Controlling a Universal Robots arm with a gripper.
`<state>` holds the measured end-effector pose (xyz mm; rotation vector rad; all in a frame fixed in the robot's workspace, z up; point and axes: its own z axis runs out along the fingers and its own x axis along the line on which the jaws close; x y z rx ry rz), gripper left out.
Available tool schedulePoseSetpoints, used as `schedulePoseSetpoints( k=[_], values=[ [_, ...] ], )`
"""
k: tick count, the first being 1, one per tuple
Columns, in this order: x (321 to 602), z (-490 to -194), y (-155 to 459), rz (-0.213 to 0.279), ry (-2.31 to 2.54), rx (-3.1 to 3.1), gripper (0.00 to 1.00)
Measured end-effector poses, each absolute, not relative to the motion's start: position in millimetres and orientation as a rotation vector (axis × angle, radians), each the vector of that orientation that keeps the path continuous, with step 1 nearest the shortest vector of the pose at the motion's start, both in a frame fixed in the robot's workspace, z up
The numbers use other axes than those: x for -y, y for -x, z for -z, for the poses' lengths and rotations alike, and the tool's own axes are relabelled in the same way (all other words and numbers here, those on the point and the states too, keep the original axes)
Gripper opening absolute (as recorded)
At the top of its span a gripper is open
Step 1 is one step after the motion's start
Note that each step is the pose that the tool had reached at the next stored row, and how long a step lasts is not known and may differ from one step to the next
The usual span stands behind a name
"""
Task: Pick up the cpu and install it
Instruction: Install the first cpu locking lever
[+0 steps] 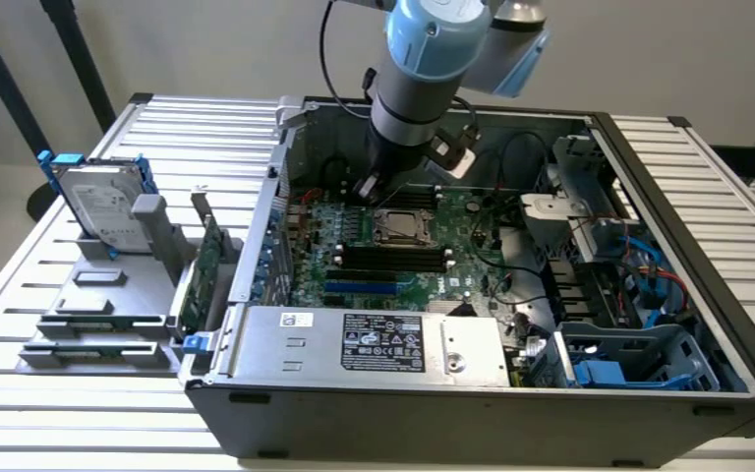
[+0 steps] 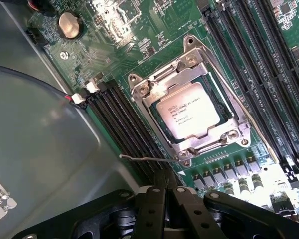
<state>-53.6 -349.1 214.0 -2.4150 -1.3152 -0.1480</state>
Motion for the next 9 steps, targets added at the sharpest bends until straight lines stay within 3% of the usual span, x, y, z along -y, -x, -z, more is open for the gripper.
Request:
schedulePoseSetpoints(
  k=[9],
  values=[
    [344.9, -208.4, 57.0, 0.163, 2.415, 1.332, 0.11]
  ],
)
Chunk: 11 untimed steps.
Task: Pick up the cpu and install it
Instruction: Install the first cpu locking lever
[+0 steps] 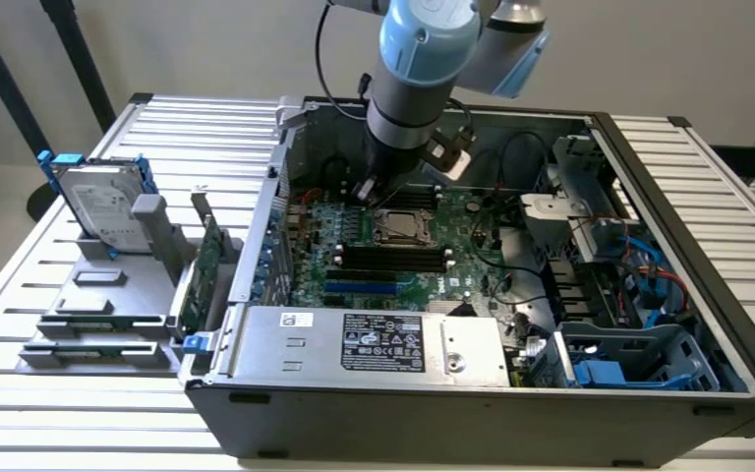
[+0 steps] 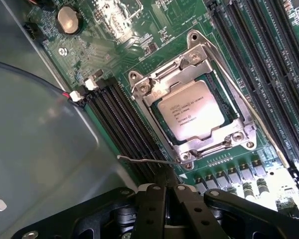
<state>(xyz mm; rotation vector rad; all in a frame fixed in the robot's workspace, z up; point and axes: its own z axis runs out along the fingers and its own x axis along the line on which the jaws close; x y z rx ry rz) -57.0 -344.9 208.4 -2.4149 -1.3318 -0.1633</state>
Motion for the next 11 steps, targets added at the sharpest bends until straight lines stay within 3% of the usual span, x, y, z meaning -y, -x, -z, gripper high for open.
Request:
schedulePoseSetpoints(
  k=[11],
  values=[
    [342.0, -204.8, 57.0, 0.157, 2.424, 1.342, 0.11]
  ],
)
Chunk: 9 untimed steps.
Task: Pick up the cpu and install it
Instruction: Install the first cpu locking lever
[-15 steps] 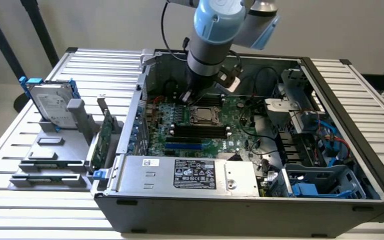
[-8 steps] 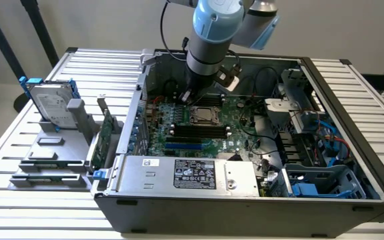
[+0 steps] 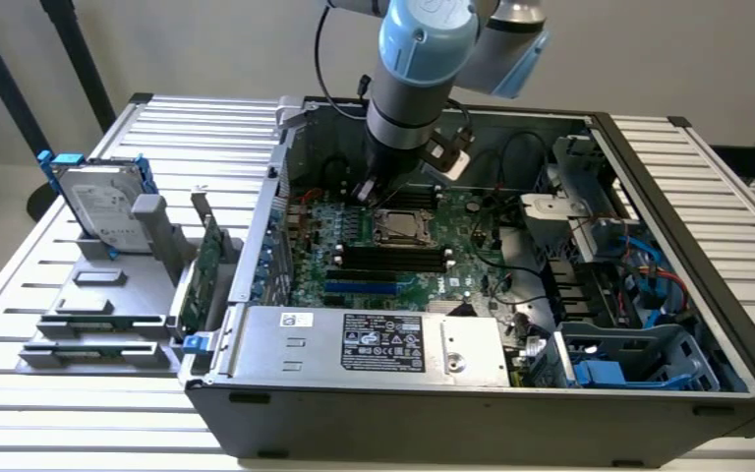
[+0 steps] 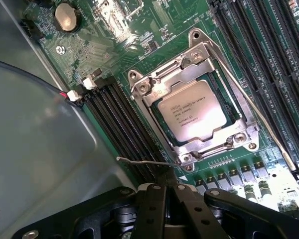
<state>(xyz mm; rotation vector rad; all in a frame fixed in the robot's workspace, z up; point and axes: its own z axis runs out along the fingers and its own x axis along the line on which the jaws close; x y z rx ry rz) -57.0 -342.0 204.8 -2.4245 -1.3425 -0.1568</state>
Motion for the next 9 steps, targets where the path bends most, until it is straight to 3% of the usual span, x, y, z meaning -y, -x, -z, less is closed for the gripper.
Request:
schedulePoseSetpoints(
  k=[9],
  values=[
    [341.9, -204.6, 56.4, 0.154, 2.429, 1.345, 0.11]
  ],
)
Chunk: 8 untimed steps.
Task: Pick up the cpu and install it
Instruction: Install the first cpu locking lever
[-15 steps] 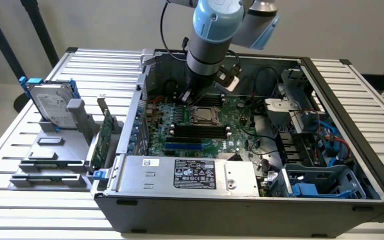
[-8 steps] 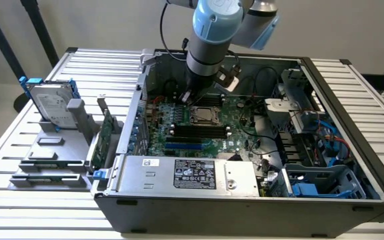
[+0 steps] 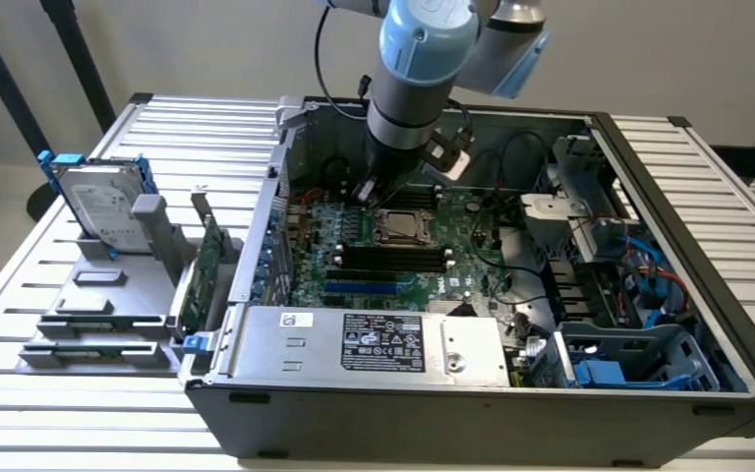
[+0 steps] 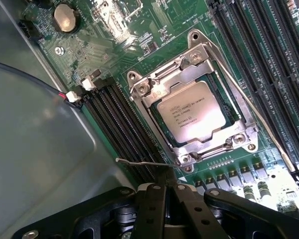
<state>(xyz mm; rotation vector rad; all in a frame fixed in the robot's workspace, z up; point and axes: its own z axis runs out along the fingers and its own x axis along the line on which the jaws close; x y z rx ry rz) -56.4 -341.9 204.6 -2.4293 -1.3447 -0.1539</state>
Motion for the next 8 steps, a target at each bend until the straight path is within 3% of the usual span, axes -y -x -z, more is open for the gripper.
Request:
schedulePoseSetpoints(
  k=[8],
  values=[
    [342.0, -204.6, 53.9, 0.152, 2.431, 1.346, 0.11]
  ],
)
